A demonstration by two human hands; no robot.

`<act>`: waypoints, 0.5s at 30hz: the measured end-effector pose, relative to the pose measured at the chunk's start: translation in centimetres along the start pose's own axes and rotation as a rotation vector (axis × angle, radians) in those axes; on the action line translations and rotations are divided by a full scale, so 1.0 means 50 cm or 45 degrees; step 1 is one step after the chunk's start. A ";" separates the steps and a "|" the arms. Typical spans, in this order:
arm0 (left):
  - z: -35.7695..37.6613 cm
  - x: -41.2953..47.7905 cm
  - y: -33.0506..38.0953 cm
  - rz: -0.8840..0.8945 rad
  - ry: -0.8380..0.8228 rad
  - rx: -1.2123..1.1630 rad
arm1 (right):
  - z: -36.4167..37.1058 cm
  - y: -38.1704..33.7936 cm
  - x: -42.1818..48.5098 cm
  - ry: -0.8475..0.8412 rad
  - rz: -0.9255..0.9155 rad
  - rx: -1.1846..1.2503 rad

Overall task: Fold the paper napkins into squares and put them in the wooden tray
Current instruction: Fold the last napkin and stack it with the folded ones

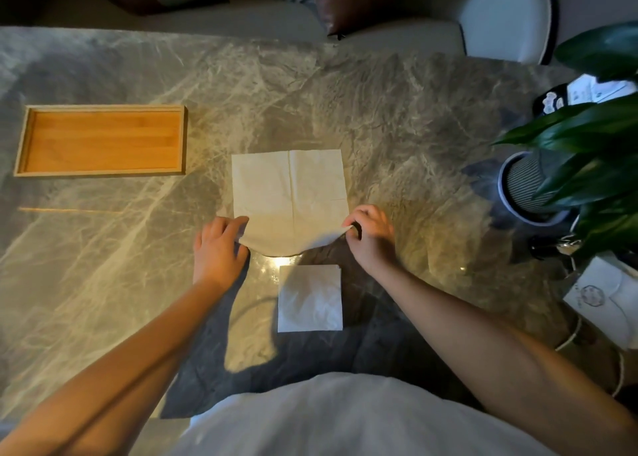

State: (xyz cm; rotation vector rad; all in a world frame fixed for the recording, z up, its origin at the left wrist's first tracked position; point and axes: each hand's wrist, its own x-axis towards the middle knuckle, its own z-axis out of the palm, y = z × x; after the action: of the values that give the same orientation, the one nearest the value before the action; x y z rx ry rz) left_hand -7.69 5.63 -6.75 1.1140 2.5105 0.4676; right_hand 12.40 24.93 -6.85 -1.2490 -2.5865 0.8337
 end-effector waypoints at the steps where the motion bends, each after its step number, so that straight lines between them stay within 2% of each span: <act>1: -0.001 -0.001 0.000 -0.002 -0.006 -0.004 | 0.000 -0.003 0.003 0.002 0.044 0.078; 4: -0.004 -0.012 -0.001 -0.014 -0.035 -0.057 | -0.006 -0.013 0.012 -0.037 0.188 0.374; 7: -0.002 -0.025 -0.009 0.055 -0.103 -0.035 | -0.019 -0.012 0.017 -0.075 0.235 0.555; 11: -0.001 -0.027 -0.019 0.060 -0.101 -0.106 | -0.038 0.002 0.015 -0.284 0.312 0.698; 15: -0.012 -0.012 -0.009 0.106 0.011 -0.203 | -0.053 0.015 0.007 -0.387 0.361 0.669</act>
State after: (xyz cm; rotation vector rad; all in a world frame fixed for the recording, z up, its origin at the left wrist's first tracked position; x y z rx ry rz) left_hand -7.87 4.79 -6.32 1.1591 2.3932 0.6832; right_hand 13.64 26.64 -5.09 -1.4108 -2.1712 1.7390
